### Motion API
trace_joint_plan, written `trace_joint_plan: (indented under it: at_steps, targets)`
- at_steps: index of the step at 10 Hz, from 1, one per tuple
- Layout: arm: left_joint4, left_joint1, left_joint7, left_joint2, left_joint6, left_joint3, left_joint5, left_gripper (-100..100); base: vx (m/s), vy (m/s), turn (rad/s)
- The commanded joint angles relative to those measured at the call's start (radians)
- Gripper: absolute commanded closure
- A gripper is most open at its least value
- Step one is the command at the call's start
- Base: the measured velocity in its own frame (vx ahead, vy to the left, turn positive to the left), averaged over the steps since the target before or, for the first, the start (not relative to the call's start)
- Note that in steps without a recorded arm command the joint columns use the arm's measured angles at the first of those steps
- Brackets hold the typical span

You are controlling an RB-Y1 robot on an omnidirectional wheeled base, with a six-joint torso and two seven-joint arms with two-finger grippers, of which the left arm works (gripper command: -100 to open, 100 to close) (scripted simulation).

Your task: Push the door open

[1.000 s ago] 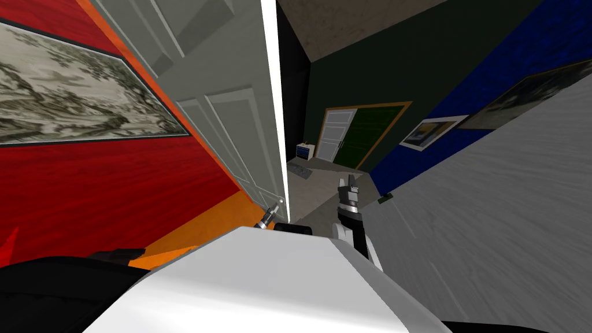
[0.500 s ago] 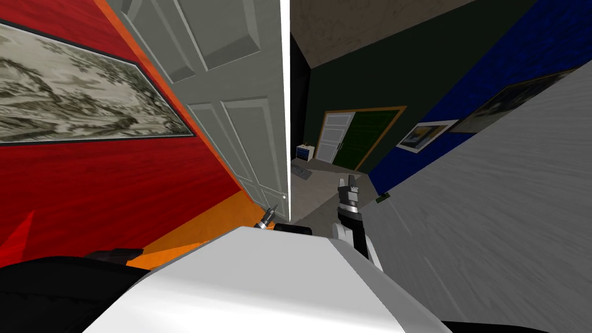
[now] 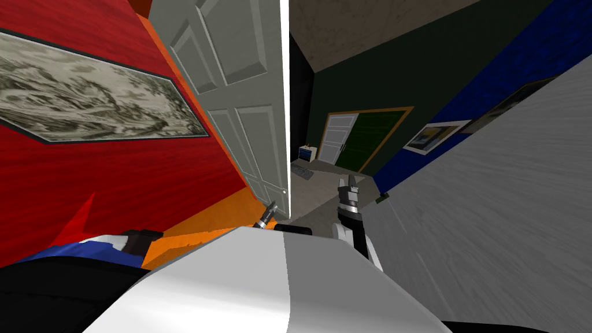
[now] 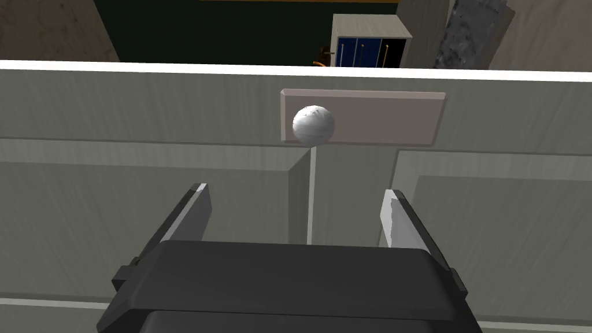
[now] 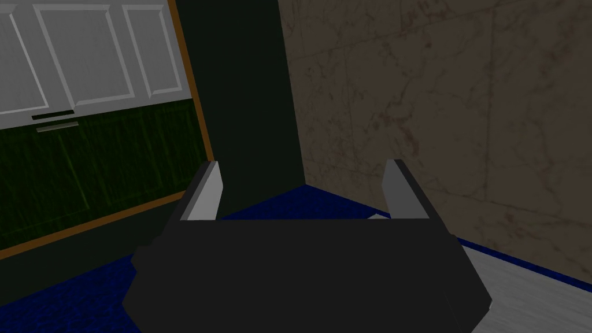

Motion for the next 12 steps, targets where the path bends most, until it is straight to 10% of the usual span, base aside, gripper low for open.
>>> trace_joint_plan:
  at_steps: [1,6,7,12]
  targets:
    - [0.008,-0.013,-0.003,-0.008,0.008,0.005,0.001,-100,0.143,-0.081,-0.046]
    - [0.035,-0.057,-0.01,-0.034,0.032,0.019,0.005,-100,0.188,-0.048,-0.035]
    - [0.035,-0.057,-0.01,-0.034,0.032,0.019,0.005,100,-0.017,0.004,-0.001]
    - [0.035,-0.057,-0.01,-0.034,0.032,0.019,0.005,100,-0.016,0.006,-0.002]
